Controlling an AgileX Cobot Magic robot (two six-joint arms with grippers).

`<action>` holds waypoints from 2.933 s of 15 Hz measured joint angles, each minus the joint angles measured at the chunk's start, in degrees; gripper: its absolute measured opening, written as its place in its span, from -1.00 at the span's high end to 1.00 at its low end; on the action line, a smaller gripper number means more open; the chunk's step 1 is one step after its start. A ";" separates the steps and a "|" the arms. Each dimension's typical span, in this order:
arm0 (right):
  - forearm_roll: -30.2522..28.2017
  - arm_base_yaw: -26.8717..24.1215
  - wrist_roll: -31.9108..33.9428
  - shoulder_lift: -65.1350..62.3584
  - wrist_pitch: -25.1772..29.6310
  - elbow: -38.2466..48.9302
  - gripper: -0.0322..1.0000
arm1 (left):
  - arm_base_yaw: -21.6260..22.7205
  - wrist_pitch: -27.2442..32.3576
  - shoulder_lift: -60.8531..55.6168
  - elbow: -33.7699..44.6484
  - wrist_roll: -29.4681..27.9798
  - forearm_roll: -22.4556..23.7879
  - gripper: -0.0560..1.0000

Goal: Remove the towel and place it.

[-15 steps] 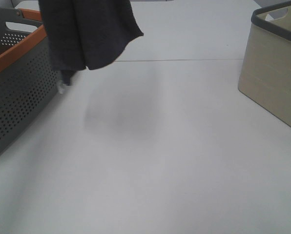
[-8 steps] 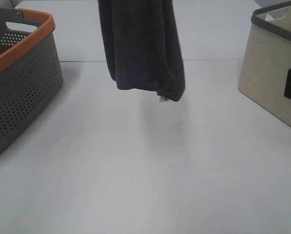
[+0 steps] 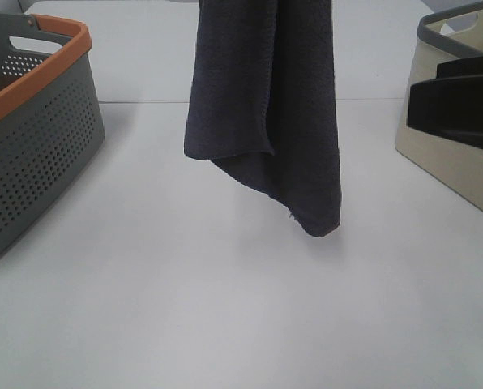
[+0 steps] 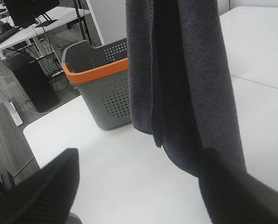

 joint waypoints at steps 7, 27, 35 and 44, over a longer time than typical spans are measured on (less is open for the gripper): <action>1.83 22.35 -4.30 11.52 -20.11 0.00 -0.29 | -0.52 -0.57 0.63 0.00 0.06 0.11 0.89; 19.25 26.64 -25.78 31.63 -23.61 -8.65 0.22 | -0.52 -0.57 0.69 0.00 -0.23 0.00 0.89; 5.44 26.64 -9.34 26.76 -24.69 -9.05 0.94 | -0.52 -0.29 1.15 0.00 -2.58 4.41 0.89; -60.39 26.64 50.36 22.98 -6.13 -31.17 0.94 | -0.52 0.74 5.90 0.00 -28.53 24.41 0.89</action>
